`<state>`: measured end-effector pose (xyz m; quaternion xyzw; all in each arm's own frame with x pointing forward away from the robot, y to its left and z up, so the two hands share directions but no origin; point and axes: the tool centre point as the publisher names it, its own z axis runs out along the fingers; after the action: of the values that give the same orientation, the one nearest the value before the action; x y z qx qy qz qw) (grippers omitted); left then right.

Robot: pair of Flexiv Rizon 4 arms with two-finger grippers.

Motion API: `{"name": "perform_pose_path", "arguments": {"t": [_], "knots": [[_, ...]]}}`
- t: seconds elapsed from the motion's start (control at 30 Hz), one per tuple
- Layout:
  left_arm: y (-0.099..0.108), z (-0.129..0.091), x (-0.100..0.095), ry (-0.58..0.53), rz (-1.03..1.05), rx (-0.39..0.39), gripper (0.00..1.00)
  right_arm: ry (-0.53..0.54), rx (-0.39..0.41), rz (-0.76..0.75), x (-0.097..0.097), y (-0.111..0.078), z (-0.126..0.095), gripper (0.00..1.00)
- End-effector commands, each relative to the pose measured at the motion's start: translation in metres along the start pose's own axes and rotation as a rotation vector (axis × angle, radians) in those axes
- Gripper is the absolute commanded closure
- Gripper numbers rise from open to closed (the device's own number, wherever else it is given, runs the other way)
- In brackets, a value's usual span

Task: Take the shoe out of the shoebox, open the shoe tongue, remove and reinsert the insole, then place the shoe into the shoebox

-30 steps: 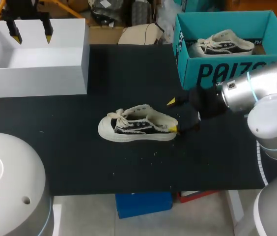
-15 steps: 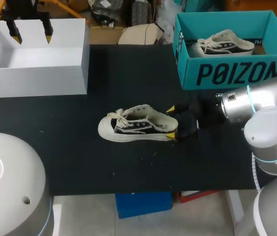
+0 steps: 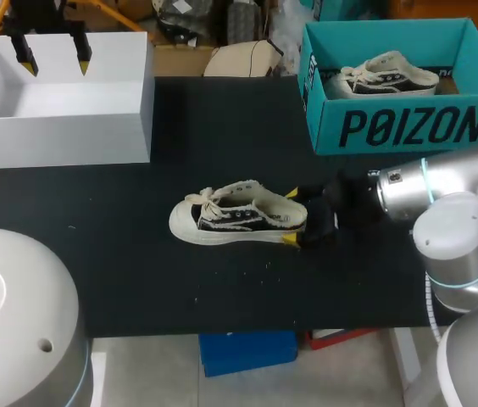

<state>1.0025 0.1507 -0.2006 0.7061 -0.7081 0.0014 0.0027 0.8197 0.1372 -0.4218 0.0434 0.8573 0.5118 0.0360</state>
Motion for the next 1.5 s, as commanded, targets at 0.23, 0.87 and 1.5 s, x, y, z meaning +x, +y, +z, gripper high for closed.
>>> {"name": "perform_pose_path", "arguments": {"t": [0.23,0.87,1.5], "knots": [[0.000,0.000,0.001,-0.003,-0.002,-0.002,0.00,0.005,-0.005,0.011,-0.002,-0.005,0.011,0.00],[0.000,0.000,0.001,-0.003,-0.002,-0.002,0.00,0.002,0.000,0.040,-0.002,-0.014,0.015,0.00],[0.018,-0.022,0.032,-0.151,-0.058,0.067,0.00,-0.002,0.009,0.048,-0.002,-0.014,0.017,1.00]]}}
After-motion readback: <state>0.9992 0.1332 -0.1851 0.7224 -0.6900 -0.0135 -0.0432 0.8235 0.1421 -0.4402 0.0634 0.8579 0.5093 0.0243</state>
